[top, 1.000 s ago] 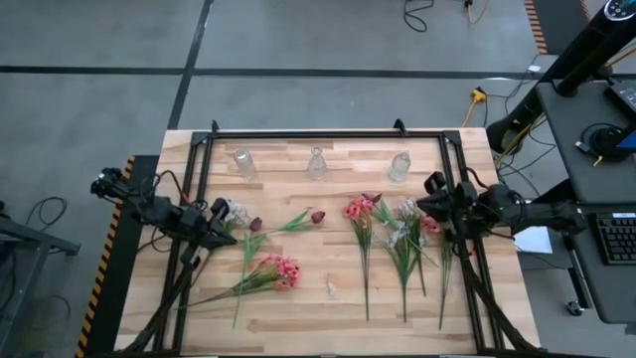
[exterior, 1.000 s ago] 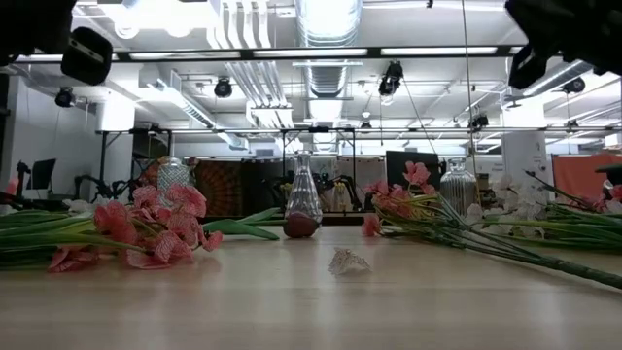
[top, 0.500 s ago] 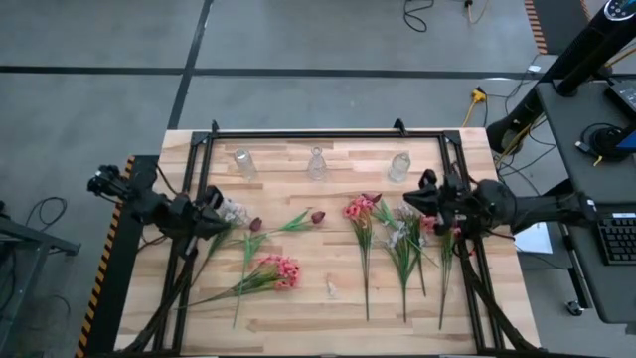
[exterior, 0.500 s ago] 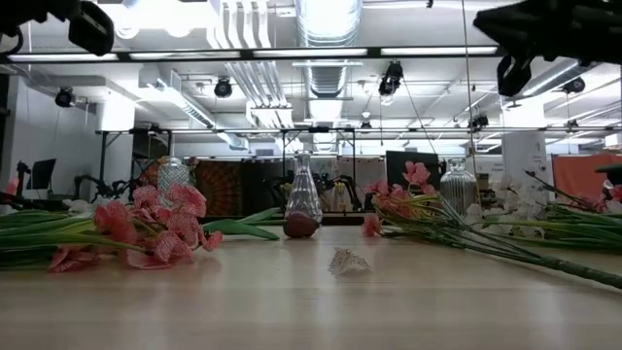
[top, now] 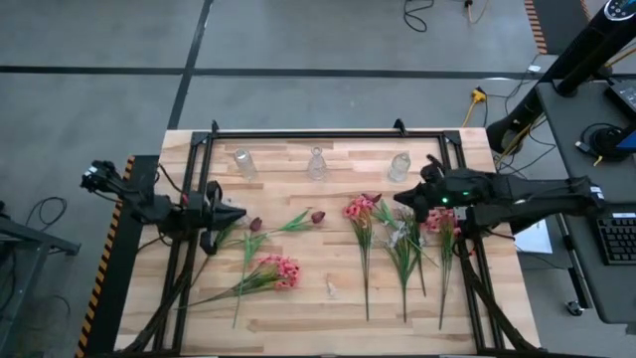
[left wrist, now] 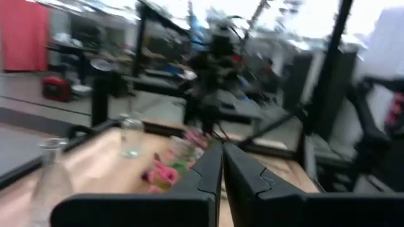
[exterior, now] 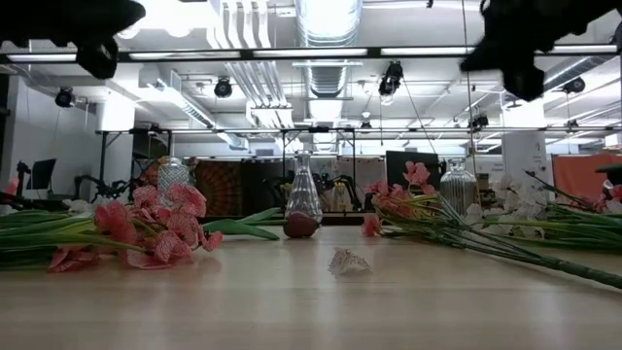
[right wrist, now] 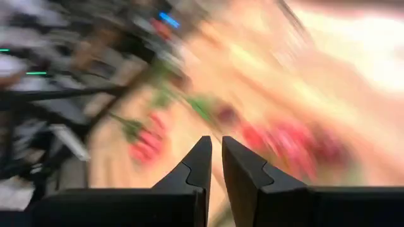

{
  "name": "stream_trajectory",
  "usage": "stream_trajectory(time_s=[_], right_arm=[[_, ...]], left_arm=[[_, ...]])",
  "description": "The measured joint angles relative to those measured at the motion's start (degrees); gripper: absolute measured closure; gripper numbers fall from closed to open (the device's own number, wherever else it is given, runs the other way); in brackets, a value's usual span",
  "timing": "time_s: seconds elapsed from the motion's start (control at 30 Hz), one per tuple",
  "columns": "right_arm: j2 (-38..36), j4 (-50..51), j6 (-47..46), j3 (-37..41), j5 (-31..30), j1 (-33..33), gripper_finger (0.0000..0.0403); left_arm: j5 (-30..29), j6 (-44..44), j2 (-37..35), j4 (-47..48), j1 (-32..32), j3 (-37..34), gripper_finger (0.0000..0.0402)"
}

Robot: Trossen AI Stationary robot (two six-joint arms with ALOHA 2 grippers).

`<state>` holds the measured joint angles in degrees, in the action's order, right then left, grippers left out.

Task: Sort flowers into vase by color
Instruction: Put the middle pink flowers into the middle transparent vase

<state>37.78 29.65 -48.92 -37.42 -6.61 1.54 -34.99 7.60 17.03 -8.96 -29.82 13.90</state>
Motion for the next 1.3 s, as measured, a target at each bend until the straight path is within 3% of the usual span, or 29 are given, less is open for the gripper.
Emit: stream_trajectory(time_s=[0.1, 0.2, 0.4, 0.57, 0.77, 0.9, 1.1, 1.3], right_arm=[[3.81, 12.24, -7.34, -4.39, 1.53, -0.02, 0.0371], [6.66, 17.16, -7.28, -7.73, 2.56, -0.04, 0.0371], [11.37, 15.08, -10.30, -11.18, 2.54, -0.04, 0.0371], [15.66, 14.16, -12.61, -14.40, 2.48, -0.02, 0.0371], [21.93, 15.11, -8.31, -17.73, -1.89, -0.11, 0.0371], [26.64, 15.12, -7.38, -18.24, 2.85, -0.55, 0.0371], [34.87, 14.98, -8.58, -21.20, 10.99, -2.16, 0.0363], [42.18, 15.44, -6.40, -25.04, 11.53, -5.19, 0.0303]], left_arm=[[-0.69, 0.46, 2.15, 5.73, 0.06, 3.80, 0.0402], [-3.69, 0.16, 4.54, 8.26, 0.09, 6.34, 0.0402], [-5.49, -6.04, 8.58, 9.53, 0.04, 9.67, 0.0402], [-6.48, -4.75, 11.67, 9.35, 0.04, 10.68, 0.0402], [-9.10, -7.90, 15.66, 6.85, 0.09, 11.14, 0.0402], [-14.77, -10.58, 17.82, 2.69, 0.09, 13.45, 0.0402], [-15.45, -11.50, 21.66, 2.93, 0.04, 15.29, 0.0402], [-15.45, -12.05, 25.53, 2.68, 0.04, 19.36, 0.0402]])
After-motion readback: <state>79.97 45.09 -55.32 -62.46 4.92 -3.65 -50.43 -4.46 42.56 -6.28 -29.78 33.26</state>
